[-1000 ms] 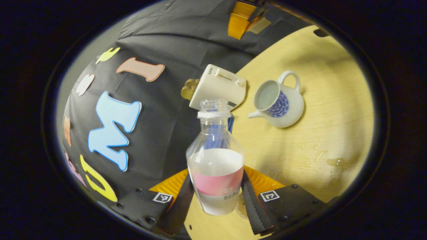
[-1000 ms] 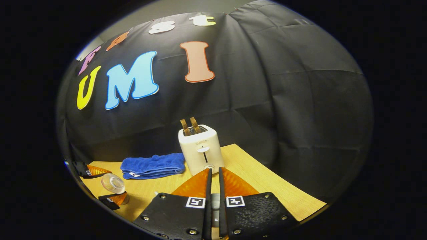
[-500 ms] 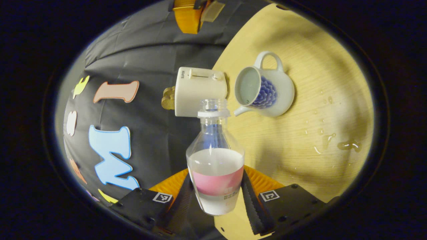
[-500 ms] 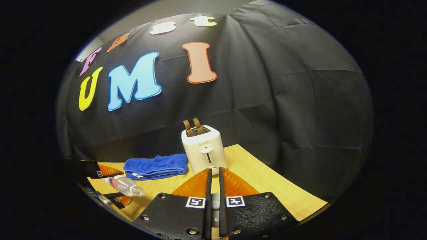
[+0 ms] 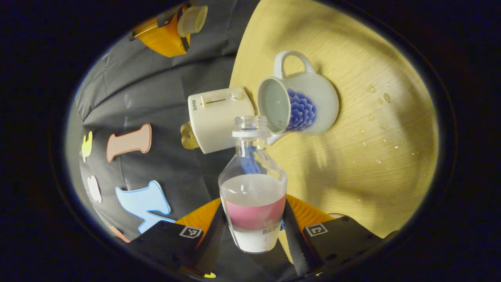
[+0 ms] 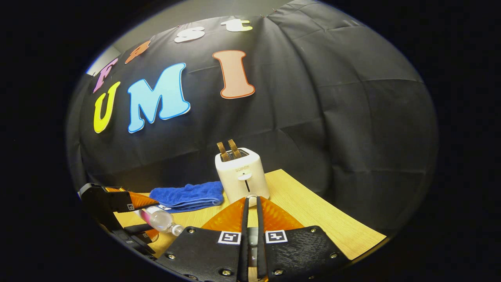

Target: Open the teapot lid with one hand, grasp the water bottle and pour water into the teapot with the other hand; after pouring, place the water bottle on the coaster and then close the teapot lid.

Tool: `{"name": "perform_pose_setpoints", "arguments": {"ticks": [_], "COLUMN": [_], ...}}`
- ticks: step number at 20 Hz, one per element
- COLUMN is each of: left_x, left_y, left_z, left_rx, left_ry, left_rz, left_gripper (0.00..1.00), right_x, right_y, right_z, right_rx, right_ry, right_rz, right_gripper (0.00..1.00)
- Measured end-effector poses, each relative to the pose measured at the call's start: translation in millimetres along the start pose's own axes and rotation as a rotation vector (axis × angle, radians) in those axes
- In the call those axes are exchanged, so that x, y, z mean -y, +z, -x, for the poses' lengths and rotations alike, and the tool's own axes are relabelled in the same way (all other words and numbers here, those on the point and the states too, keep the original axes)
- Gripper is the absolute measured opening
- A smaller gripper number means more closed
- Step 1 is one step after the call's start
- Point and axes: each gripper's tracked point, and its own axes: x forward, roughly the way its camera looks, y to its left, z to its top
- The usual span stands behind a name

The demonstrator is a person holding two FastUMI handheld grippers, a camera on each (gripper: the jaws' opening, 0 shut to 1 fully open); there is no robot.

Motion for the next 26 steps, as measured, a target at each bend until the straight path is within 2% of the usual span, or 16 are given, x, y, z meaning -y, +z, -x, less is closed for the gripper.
{"name": "perform_pose_setpoints", "arguments": {"ticks": [8,15,26], "left_x": [-17,-24,-46], "left_y": [5,13,12], "left_z": [-2,1,6], "left_rx": [-0.023,-0.026,-0.071], "left_ry": [0.024,0.011,0.026], "left_rz": [-0.173,-0.224,-0.380], "left_gripper": [0.86,0.86,0.85], "right_x": [-1,-2,-3], "right_y": [-2,-2,-2], "right_z": [-2,-2,-2], "right_rx": [-0.008,-0.007,-0.012], "right_ry": [0.010,0.018,0.034], "right_rz": [-0.014,-0.019,-0.042], "right_gripper": [0.08,0.08,0.08]}}
